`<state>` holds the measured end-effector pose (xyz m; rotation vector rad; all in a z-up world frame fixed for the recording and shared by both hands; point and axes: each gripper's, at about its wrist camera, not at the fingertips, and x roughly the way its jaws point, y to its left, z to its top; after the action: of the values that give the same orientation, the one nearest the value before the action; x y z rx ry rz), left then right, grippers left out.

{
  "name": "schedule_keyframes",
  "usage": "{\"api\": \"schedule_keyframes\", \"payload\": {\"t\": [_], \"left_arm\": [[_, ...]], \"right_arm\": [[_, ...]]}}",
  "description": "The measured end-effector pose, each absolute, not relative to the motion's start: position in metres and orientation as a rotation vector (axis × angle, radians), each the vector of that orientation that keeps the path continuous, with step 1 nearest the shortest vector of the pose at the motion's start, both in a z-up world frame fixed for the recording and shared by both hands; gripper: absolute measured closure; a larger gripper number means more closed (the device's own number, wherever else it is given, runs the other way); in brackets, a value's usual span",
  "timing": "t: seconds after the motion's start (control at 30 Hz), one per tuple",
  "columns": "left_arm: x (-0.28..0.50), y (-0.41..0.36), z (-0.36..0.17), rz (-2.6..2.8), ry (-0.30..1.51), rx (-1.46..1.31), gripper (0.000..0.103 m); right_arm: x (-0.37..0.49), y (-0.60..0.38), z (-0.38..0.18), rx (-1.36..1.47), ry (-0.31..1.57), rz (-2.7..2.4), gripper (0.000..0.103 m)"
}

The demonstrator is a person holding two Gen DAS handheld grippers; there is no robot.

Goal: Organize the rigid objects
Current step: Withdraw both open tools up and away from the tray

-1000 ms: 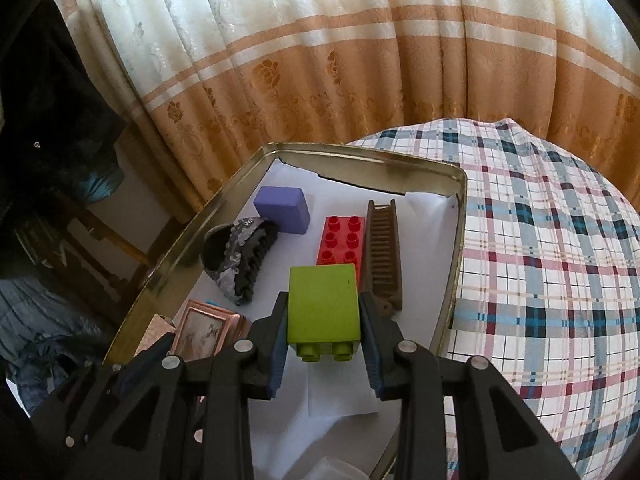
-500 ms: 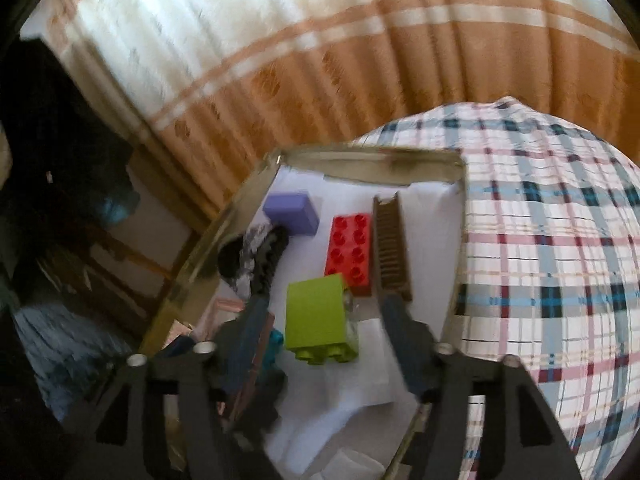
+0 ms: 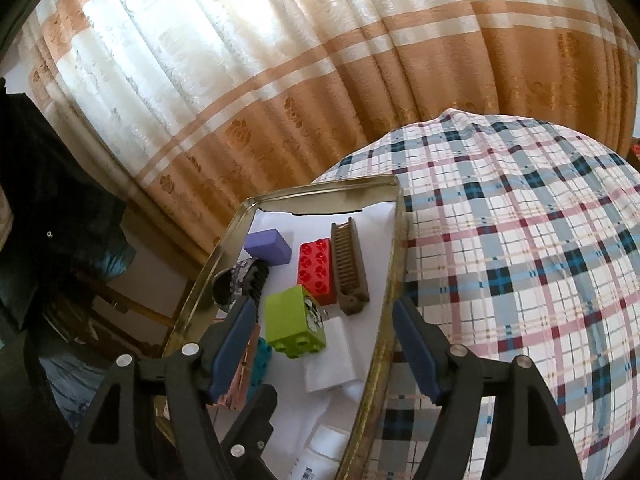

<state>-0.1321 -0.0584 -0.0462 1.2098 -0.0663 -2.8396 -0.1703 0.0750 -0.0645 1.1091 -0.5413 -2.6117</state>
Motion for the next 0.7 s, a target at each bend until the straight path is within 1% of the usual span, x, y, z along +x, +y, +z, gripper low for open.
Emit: {"api": "schedule_keyframes", "payload": {"t": [0.2, 0.33, 0.53, 0.7], "left_arm": [[-0.128, -0.060, -0.045, -2.841, -0.045, 1.219, 0.002], [-0.121, -0.061, -0.044, -2.838, -0.024, 1.214, 0.002], [-0.110, -0.062, -0.038, -2.851, -0.021, 1.176, 0.002], [-0.098, -0.061, -0.032, -2.859, -0.052, 1.138, 0.001]], "right_arm": [[-0.157, 0.084, -0.063, 1.074, -0.577, -2.664, 0.026], [-0.147, 0.088, -0.060, 1.064, -0.581, -2.693, 0.026], [-0.126, 0.087, -0.052, 1.021, -0.522, -2.762, 0.024], [-0.105, 0.080, -0.041, 0.946, -0.458, -2.816, 0.023]]}}
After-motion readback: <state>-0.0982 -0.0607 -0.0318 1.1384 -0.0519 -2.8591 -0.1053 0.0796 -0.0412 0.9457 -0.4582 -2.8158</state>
